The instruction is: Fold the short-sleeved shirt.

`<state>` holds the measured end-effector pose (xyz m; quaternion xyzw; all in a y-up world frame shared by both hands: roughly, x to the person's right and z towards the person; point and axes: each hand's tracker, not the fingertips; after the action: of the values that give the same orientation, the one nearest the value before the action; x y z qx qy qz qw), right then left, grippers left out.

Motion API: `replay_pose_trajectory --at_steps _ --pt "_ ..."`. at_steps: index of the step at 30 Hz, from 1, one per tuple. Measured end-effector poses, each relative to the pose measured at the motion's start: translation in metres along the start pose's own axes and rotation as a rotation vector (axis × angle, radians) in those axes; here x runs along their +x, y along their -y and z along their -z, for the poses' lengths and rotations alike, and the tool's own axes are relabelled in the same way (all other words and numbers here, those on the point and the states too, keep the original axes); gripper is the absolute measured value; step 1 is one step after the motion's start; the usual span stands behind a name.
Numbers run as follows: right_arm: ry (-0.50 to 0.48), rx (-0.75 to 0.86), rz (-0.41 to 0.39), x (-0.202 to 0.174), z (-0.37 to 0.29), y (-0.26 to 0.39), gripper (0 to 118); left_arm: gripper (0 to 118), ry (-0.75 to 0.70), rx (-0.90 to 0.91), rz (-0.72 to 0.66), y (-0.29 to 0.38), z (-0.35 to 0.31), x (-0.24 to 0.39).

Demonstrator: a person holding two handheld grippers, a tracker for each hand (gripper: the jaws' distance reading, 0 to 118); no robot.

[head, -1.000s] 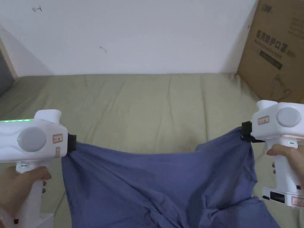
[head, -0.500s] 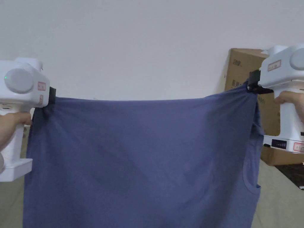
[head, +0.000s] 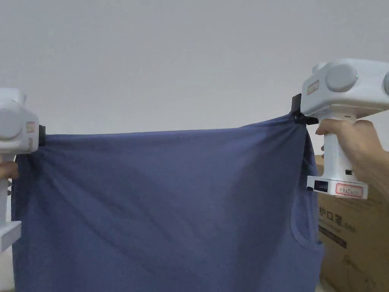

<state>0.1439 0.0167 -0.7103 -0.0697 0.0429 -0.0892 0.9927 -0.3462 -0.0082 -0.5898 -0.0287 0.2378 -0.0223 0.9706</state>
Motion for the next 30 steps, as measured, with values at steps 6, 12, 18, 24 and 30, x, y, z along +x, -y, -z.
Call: replay_pose_trajectory --at_steps 6,12,18,24,30 --pt "-0.012 -0.044 -0.011 0.005 0.031 0.050 2 5 -0.034 0.014 0.052 0.051 0.039 0.013" --pt "0.027 -0.291 -0.037 0.017 0.117 0.185 2 5 -0.058 -0.165 0.144 0.191 0.114 0.040" --pt "0.056 -0.526 -0.046 0.030 0.192 0.347 2 5 -0.059 -0.447 0.115 0.360 0.171 0.058" --pt "0.093 -0.737 -0.078 0.045 0.221 0.475 2 5 -0.036 -0.651 0.204 0.486 0.171 0.068" --pt "0.102 -0.767 -0.064 0.060 0.211 0.497 2 5 -0.045 -0.722 0.138 0.510 0.151 0.053"
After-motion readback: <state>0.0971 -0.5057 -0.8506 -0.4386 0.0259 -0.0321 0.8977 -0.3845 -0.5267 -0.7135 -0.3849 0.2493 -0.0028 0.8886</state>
